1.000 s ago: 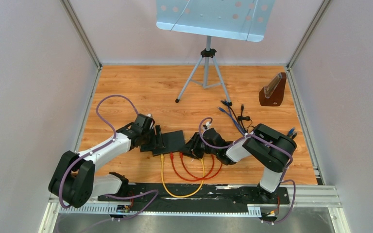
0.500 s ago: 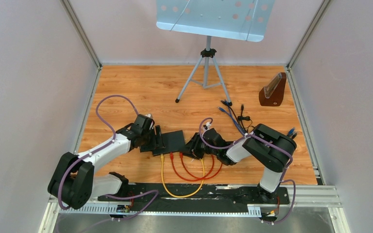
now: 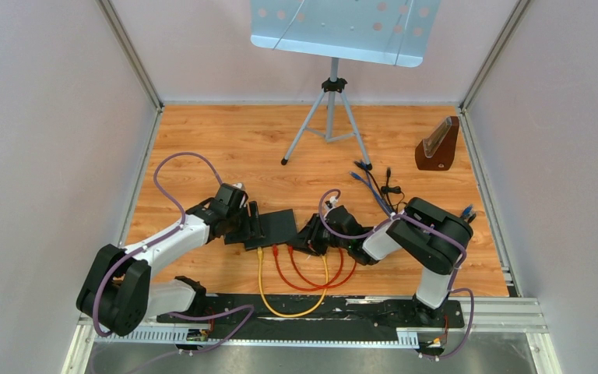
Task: Pull the plug from the switch port
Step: Pull the connector from the switch port.
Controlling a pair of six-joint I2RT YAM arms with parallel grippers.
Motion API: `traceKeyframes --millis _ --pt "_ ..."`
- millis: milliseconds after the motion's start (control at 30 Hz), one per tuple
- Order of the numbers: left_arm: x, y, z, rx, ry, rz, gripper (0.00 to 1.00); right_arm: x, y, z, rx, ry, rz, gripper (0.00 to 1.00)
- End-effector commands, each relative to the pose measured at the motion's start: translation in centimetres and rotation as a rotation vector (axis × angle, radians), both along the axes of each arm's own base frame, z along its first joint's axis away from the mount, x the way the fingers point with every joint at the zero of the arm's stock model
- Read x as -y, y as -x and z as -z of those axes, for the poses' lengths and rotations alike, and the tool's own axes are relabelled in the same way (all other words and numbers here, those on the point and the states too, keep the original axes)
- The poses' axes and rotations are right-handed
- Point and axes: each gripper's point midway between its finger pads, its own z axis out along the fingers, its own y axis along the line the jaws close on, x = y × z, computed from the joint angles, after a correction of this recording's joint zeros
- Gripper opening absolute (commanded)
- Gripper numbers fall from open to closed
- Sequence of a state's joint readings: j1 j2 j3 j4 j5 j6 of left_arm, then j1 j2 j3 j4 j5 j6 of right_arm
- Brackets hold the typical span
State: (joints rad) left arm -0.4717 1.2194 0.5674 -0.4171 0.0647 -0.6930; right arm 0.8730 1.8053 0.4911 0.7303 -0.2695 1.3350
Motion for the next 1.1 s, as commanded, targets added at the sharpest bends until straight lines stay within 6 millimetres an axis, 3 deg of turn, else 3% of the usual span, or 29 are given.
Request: traceKeyframes --millis 0,333,567,667,1067 --pt "-1.2 1.9 1.7 -0.052 -0.068 0.034 0.73 2.4 0.2 3.8 -0.125 0.125 0.089 0.38" --pt "-1.0 1.8 1.8 -0.051 -0.064 0.038 0.73 2.0 0.5 4.6 -0.158 0.146 0.056 0.25" --pt "-1.1 1.8 1.9 -0.053 -0.065 0.039 0.73 1.6 0.5 3.6 -0.041 0.120 -0.014 0.26" --pt "-1.1 1.9 2.0 -0.057 -0.065 0.037 0.73 1.5 0.4 3.5 0.003 0.127 -0.031 0.31" --pt "-1.2 2.2 2.1 -0.058 -0.067 0.036 0.73 1.4 0.3 3.9 -0.060 0.111 -0.003 0.32"
